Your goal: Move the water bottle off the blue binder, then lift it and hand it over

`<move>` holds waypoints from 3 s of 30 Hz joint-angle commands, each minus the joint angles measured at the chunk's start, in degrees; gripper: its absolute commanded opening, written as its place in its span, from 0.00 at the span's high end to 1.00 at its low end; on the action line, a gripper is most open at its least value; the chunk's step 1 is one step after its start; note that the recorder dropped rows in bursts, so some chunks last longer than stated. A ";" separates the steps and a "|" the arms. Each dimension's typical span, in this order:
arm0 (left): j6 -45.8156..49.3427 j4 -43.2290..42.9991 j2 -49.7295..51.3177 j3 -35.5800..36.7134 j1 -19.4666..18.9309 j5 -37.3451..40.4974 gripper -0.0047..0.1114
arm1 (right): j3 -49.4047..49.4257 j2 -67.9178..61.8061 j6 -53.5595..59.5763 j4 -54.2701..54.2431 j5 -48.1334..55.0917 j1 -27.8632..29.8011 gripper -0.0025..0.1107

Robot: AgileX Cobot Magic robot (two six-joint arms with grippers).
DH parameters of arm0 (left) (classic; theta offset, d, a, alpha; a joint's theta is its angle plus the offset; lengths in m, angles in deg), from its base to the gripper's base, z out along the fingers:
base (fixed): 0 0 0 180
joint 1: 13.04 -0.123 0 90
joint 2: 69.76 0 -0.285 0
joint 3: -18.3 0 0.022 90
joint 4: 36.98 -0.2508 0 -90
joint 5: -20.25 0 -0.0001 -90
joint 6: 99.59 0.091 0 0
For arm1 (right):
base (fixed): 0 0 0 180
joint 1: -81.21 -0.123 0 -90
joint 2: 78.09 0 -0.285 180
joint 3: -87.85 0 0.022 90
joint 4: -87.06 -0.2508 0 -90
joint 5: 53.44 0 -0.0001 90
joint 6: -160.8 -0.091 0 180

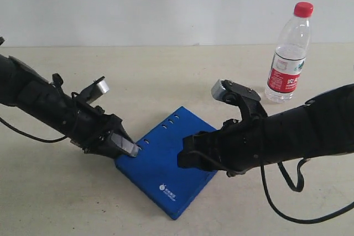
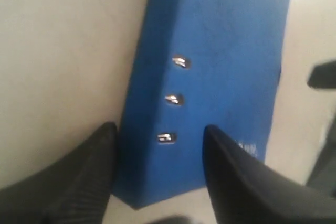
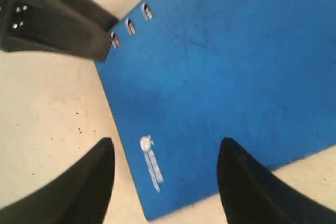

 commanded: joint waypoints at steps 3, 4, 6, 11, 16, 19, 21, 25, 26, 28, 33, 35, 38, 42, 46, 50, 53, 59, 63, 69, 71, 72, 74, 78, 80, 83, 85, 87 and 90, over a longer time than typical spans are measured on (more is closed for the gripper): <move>2.50 4.47 1.24 0.75 3.58 14.86 0.55 | -0.22 0.85 0.74 -0.09 0.04 0.17 0.51; 2.86 4.97 1.24 0.75 4.83 14.86 0.55 | -0.22 1.21 0.74 -0.09 0.01 0.17 0.51; 3.62 4.97 1.24 0.75 7.24 14.86 0.55 | -0.22 2.12 0.85 -0.09 -0.10 0.17 0.51; 4.94 4.97 1.24 0.75 9.91 14.86 0.55 | -0.22 7.82 -2.89 4.00 -2.61 0.17 0.51; 3.44 5.52 1.12 0.75 7.56 14.79 0.55 | -0.09 11.07 -29.86 29.68 -5.50 0.17 0.51; 3.67 6.91 1.12 0.75 5.79 14.86 0.55 | -0.09 10.35 -43.62 44.45 -4.66 0.17 0.51; 4.69 7.04 1.12 0.75 4.74 14.86 0.55 | -0.09 9.59 -50.06 51.25 -5.10 0.17 0.51; 5.20 8.41 1.12 0.75 1.91 13.18 0.55 | -0.09 6.56 -52.81 51.34 -4.39 4.75 0.51; 5.17 8.80 1.12 0.75 1.20 12.05 0.55 | -0.09 5.70 -52.81 51.07 -3.24 6.34 0.51; 5.17 9.23 1.12 0.75 0.56 8.79 0.55 | -0.09 3.60 -51.22 50.92 0.32 10.19 0.51; 5.17 9.49 1.12 0.75 1.56 7.23 0.55 | -0.09 0.75 -37.80 42.99 7.92 13.74 0.51; 5.81 10.22 1.12 0.75 1.93 7.23 0.55 | -0.09 0.08 -29.75 34.80 7.92 13.74 0.51; 5.81 10.49 1.12 0.75 1.93 7.23 0.55 | -0.09 -1.58 -25.18 28.37 8.17 13.74 0.51; 5.81 10.49 1.12 0.75 1.93 7.23 0.55 | -0.20 -5.08 -24.05 26.01 8.17 13.74 0.51; 5.81 10.49 1.12 0.75 1.93 7.58 0.55 | -0.20 -7.89 -19.08 22.82 8.95 13.74 0.51; 5.81 10.49 1.12 0.75 1.93 7.70 0.55 | -0.20 -9.94 -7.06 14.40 13.73 13.74 0.51; 5.81 10.49 1.12 0.75 1.93 7.98 0.55 | -0.20 -11.06 0.83 9.04 20.88 13.74 0.51; 5.81 10.49 1.12 0.75 1.93 8.11 0.55 | -0.20 -11.41 10.66 4.24 38.97 13.74 0.51; 5.81 10.49 1.12 0.75 1.93 8.11 0.55 | -0.20 -11.41 11.25 2.53 40.81 13.74 0.51; 5.81 10.49 1.12 0.75 1.93 8.11 0.55 | -0.20 -11.51 10.26 2.13 31.35 13.74 0.51; 5.81 10.49 1.12 0.75 1.93 8.11 0.55 | -0.20 -11.51 7.86 1.51 26.03 13.63 0.51; 5.81 10.49 1.12 0.75 1.93 8.11 0.55 | -0.20 -11.51 7.23 1.23 24.30 13.52 0.51; 6.13 10.49 1.12 0.75 1.93 7.65 0.55 | -0.20 -11.51 7.09 0.57 21.43 13.16 0.51; 7.52 10.58 1.12 0.75 1.93 7.65 0.55 | -0.20 -11.51 11.26 -0.09 22.83 13.16 0.52; 7.96 10.58 1.12 0.75 1.93 7.65 0.55 | -0.20 -11.51 13.35 -0.09 23.52 13.05 0.52; 7.93 11.19 1.12 0.75 1.93 7.65 0.55 | -0.76 -11.51 13.96 -0.09 22.63 12.63 0.52; 7.93 11.76 1.12 0.75 1.93 7.65 0.55 | -0.76 -11.51 13.96 -0.09 21.46 11.94 0.59; 7.93 12.31 1.12 0.75 1.93 7.65 0.55 | -0.76 -11.51 13.96 -0.09 19.92 11.47 0.70; 7.93 12.43 1.12 0.75 1.93 8.00 0.55 | -0.76 -11.51 13.57 -0.09 18.31 10.87 0.91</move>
